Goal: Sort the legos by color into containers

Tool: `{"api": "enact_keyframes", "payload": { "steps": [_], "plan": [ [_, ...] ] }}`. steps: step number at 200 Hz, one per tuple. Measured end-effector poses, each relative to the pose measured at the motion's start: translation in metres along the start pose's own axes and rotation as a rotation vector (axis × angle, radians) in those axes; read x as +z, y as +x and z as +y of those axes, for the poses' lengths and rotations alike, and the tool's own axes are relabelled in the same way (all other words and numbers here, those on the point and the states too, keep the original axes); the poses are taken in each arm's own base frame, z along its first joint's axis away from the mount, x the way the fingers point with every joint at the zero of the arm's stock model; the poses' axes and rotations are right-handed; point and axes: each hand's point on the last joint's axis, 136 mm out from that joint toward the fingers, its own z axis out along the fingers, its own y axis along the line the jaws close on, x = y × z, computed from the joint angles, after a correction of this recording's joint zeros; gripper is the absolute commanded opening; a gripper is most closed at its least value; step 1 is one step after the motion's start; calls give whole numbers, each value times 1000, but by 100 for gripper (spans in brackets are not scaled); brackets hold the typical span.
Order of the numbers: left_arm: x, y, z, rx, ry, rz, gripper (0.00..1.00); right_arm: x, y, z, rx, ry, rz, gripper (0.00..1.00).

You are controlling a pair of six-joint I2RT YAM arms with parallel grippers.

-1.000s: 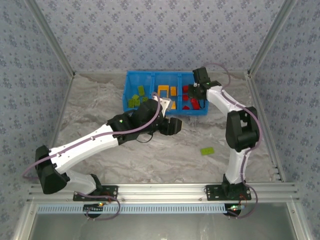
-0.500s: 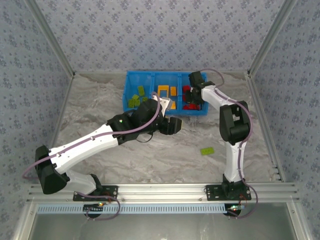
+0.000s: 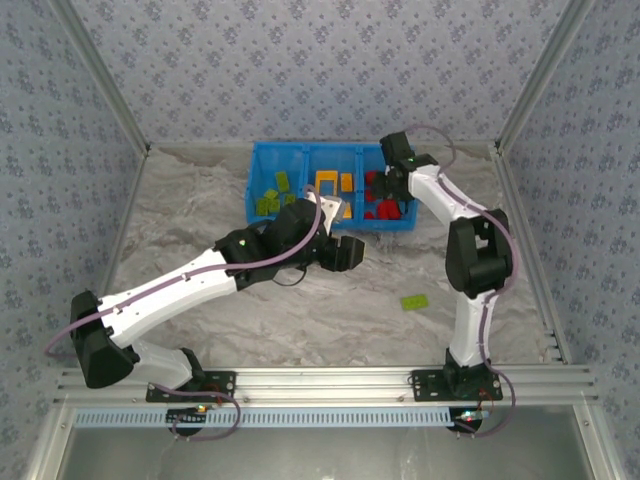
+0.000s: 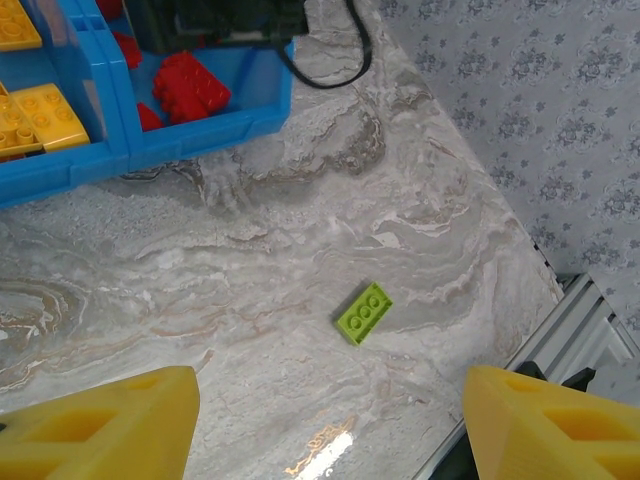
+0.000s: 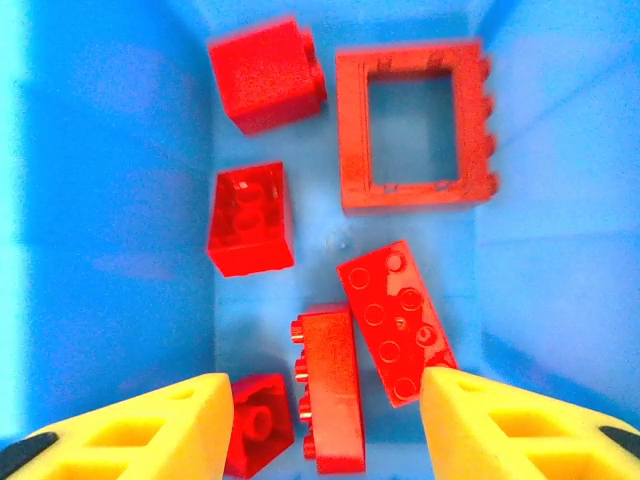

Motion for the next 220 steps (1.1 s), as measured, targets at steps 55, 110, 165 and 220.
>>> {"api": "enact_keyframes", "payload": {
  "steps": [55,110,165,220],
  "plan": [
    [38,28,-13,86,24,123,72,-159,-21,-17,65,-29,-276,54],
    [114,107,-42,401,79,372,74,-281,96,-46,183,-204,-320,60],
    [183,135,-50,626,88,487,76,-373,152,-39,189,-522,-418,71],
    [229,148,-46,729,53,568,75,-399,159,-24,159,-655,-426,72]
  ]
}}
